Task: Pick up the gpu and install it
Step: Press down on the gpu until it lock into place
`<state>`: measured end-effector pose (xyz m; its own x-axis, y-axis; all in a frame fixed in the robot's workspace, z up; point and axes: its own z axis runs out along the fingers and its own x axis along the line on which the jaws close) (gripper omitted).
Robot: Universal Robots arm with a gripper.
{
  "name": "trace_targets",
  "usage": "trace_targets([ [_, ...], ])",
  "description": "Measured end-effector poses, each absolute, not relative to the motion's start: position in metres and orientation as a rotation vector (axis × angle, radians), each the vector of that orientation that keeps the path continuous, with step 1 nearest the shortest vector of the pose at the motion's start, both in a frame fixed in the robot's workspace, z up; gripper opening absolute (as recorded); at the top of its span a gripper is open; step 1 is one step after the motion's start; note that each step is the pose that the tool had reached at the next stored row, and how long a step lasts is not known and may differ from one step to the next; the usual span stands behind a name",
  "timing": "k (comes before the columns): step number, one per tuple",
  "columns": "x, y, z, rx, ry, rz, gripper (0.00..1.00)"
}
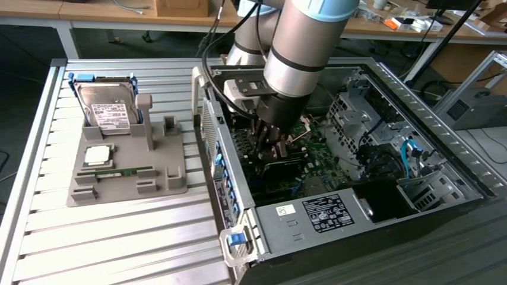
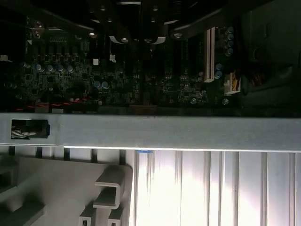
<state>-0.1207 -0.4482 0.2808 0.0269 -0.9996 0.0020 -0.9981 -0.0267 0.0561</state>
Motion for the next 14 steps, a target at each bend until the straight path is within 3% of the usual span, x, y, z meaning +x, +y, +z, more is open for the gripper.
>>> trace_targets([
  [14, -0.1251, -0.4485, 0.2707, 2.220, -2.161, -0.058, 0.11],
])
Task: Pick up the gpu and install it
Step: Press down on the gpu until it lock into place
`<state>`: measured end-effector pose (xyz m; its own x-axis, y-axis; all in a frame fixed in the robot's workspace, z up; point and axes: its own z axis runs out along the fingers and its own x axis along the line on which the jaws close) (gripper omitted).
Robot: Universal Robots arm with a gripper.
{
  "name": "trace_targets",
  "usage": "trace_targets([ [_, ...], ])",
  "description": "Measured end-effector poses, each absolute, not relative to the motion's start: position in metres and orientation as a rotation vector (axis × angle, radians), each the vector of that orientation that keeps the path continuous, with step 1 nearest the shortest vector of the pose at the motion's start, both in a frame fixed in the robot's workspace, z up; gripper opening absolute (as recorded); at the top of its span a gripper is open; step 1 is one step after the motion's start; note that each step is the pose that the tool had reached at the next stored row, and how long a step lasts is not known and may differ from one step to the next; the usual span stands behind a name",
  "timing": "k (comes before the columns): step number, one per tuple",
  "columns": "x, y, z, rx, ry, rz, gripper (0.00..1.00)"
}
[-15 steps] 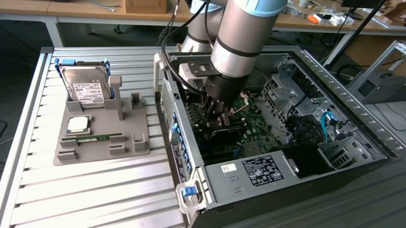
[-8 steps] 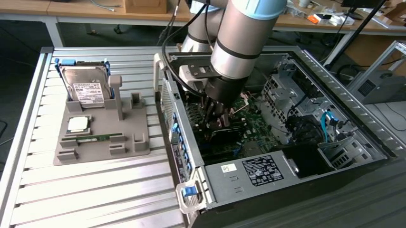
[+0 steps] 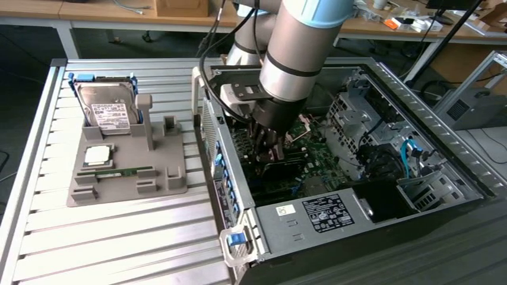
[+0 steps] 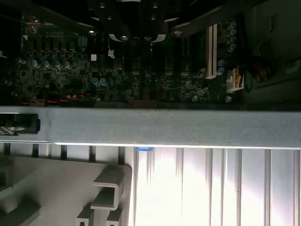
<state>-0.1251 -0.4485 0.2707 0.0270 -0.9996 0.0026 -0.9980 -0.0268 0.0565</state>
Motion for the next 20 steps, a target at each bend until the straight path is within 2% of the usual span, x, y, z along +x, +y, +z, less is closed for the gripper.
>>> trace_targets([
  [12, -0.127, -0.451, 0.268, 2.221, -2.162, -0.059, 0.11],
  [20, -0.127, -0.451, 0.288, 2.222, -2.163, -0.059, 0.11],
])
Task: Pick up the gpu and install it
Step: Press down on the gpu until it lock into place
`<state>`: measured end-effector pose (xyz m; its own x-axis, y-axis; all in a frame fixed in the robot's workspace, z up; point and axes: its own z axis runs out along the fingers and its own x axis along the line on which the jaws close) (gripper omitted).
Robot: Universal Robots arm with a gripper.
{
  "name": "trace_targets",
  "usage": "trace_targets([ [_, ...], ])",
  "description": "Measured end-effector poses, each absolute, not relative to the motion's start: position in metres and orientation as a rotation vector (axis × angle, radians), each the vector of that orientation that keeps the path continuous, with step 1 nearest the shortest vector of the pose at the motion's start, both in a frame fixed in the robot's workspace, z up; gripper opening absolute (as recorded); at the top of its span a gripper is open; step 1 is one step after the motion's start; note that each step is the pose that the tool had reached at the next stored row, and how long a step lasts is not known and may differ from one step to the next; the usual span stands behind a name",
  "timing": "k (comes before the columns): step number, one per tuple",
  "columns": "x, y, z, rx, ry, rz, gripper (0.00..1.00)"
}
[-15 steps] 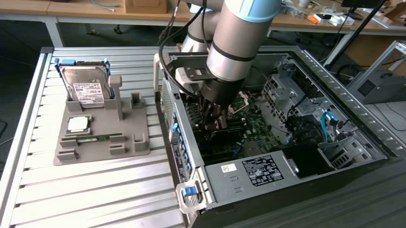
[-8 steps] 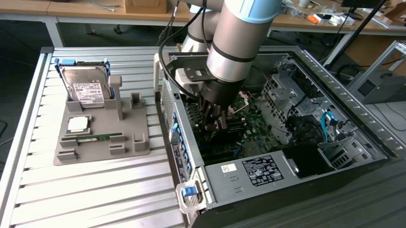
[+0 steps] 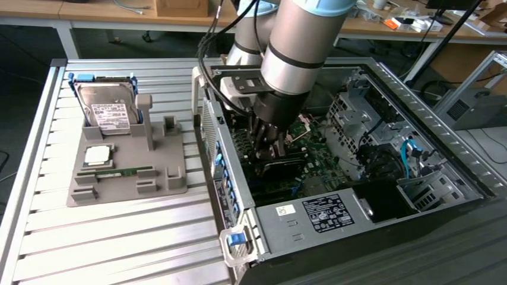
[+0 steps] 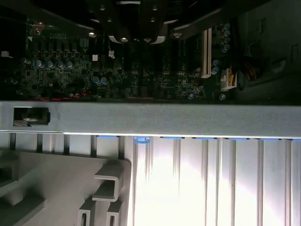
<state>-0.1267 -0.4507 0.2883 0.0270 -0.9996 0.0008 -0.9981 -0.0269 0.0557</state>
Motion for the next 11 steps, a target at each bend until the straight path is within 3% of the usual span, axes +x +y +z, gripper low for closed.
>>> trace_targets([
  [11, -0.087, -0.451, 0.289, 2.213, -2.154, -0.089, 0.11],
])
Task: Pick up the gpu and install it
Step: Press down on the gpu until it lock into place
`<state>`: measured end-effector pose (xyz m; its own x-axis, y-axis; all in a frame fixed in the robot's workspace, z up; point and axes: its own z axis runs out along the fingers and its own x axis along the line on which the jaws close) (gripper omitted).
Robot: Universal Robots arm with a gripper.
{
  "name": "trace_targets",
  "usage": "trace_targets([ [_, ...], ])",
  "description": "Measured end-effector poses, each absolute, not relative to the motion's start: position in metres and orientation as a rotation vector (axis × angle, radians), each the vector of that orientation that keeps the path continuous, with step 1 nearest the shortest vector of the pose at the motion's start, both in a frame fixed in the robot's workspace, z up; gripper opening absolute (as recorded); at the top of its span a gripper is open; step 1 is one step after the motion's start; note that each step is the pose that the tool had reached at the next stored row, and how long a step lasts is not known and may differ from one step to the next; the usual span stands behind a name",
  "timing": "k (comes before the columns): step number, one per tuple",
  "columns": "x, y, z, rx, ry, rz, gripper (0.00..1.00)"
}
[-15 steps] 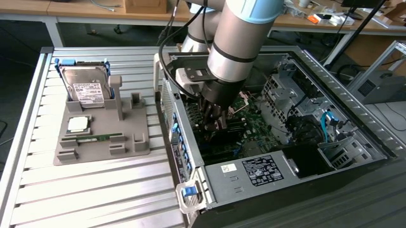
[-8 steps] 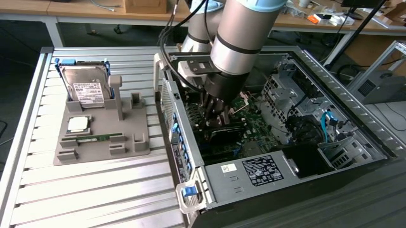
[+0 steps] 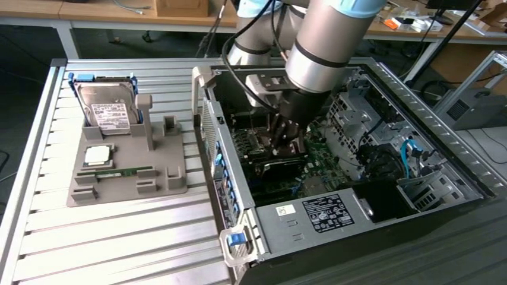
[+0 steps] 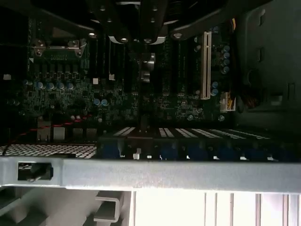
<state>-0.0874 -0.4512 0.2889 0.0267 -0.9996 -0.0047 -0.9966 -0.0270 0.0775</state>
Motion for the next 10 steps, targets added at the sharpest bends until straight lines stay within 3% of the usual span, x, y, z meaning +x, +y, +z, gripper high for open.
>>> trace_targets([
  [10, -0.028, -0.451, 0.288, 2.195, -2.137, -0.129, 0.11],
])
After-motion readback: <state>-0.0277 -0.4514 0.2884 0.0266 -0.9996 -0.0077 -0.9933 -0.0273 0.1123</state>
